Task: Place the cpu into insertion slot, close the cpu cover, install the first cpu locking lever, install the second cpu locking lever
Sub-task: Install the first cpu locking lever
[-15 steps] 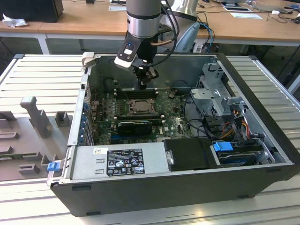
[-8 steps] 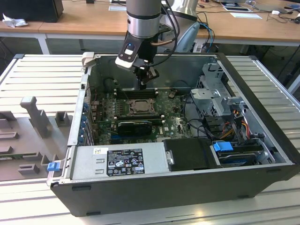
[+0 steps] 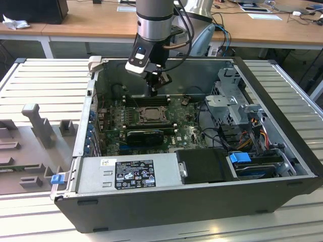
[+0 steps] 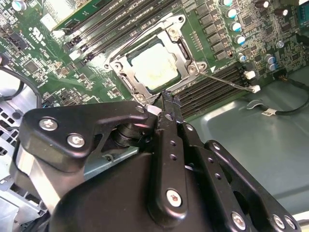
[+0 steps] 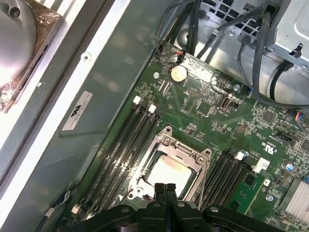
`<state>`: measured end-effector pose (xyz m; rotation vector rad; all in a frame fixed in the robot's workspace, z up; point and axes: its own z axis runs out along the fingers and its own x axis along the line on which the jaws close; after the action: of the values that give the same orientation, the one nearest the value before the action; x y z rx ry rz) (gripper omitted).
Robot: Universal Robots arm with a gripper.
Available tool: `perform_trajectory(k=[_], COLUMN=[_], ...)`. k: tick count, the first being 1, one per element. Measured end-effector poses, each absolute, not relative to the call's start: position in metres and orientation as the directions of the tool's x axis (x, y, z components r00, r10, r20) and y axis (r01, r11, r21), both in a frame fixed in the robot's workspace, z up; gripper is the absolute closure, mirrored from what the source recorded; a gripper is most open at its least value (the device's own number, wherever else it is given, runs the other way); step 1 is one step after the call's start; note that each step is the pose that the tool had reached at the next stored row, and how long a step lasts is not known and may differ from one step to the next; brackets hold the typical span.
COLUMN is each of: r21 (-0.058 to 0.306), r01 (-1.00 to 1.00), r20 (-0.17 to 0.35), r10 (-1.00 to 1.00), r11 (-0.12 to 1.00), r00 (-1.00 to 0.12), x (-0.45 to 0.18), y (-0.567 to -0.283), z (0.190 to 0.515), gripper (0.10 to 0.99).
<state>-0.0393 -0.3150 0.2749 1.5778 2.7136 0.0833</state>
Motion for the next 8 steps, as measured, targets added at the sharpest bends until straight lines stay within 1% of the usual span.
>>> perform_trajectory(k=[8], r21=[0.047], r01=[0.835], r20=[0.025], r10=[0.835], r11=[0.549], r00=[-0.55], x=[-0.0393], y=[-0.315], z=[0.2749], gripper=[0.98])
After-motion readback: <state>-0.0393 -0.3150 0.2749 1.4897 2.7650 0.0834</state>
